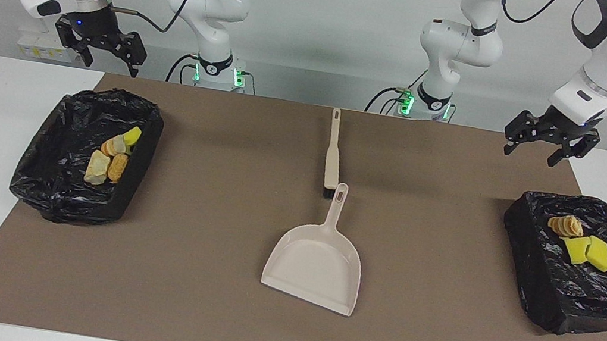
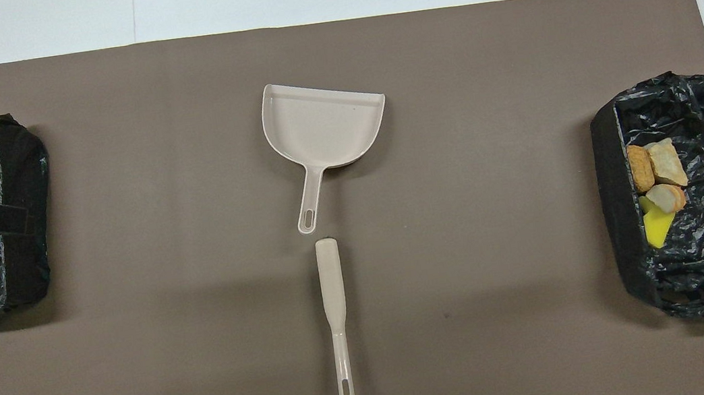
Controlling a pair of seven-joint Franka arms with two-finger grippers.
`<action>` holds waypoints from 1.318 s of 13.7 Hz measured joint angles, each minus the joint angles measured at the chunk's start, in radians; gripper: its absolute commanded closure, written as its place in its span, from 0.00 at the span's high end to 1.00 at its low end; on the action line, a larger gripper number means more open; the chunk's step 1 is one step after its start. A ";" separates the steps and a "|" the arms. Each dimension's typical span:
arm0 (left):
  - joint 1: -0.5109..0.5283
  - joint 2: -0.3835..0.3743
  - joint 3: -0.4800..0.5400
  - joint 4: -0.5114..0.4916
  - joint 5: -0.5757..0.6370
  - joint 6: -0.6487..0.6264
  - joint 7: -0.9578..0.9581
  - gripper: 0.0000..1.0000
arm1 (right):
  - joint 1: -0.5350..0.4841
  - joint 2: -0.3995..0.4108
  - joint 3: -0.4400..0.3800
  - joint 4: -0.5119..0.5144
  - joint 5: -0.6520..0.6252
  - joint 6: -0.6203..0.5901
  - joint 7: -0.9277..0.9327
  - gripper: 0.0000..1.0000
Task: Sweep and dump trash in bin
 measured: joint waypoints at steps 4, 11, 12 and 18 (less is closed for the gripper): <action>0.121 -0.008 -0.135 0.004 0.003 -0.046 0.000 1.00 | 0.000 0.000 0.000 0.000 0.000 0.000 0.000 1.00; 0.121 -0.018 -0.144 0.006 0.043 -0.072 0.001 1.00 | 0.000 0.000 0.000 0.000 0.000 0.000 0.000 1.00; 0.121 -0.018 -0.147 0.006 0.049 -0.072 0.002 1.00 | 0.000 0.000 0.000 0.000 0.000 0.000 0.000 1.00; 0.121 -0.019 -0.151 0.006 0.052 -0.074 0.005 1.00 | 0.000 0.000 0.000 0.000 0.000 0.000 0.000 1.00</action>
